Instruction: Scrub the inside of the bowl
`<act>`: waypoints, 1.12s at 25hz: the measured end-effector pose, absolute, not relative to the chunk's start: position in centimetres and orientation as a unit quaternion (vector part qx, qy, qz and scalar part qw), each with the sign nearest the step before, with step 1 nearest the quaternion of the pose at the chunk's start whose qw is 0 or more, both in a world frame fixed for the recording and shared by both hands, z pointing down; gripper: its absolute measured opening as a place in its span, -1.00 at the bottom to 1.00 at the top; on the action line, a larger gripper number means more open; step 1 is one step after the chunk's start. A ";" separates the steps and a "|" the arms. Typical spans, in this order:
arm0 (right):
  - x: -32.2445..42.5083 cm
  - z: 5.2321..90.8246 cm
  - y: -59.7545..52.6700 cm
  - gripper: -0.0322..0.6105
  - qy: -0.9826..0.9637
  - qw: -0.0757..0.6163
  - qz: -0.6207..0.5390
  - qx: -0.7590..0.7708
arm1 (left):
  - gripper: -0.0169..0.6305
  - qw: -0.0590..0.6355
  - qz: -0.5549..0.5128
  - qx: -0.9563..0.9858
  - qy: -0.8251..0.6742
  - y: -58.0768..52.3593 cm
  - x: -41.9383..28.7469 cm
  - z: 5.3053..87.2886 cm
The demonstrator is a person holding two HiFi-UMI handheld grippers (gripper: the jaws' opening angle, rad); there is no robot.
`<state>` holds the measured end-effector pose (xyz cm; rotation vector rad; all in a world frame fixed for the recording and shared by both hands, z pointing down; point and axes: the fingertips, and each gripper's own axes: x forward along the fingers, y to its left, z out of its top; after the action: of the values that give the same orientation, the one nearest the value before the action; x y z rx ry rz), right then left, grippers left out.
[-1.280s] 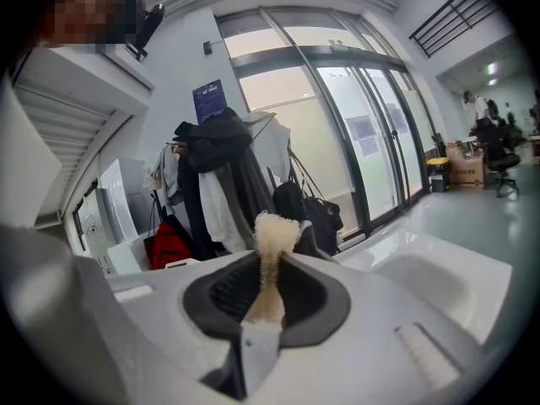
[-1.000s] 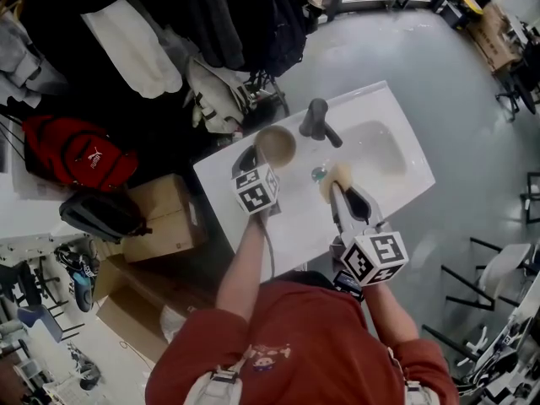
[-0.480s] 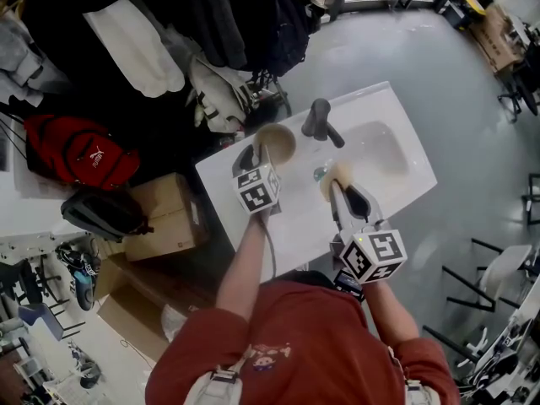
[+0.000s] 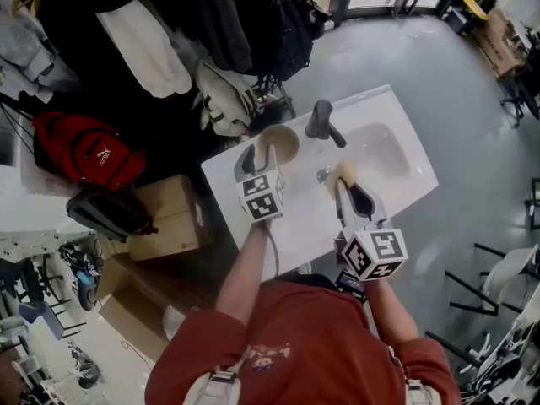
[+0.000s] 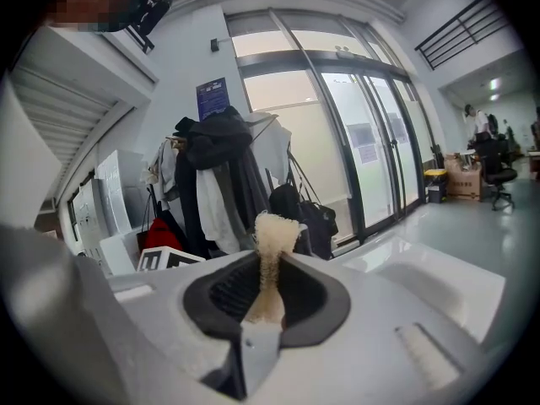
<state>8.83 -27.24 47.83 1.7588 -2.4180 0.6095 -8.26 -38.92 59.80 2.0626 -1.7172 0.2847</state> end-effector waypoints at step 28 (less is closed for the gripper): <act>7.7 38.4 -23.7 -0.73 -0.813 0.008 -0.014 0.582 | -0.41 0.000 0.016 0.813 -0.582 -26.6 -5.6 39.3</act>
<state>7.67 -23.71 38.41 1.8194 -2.5417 -0.0441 -5.56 -26.59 39.35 2.5549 -1.8284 0.0490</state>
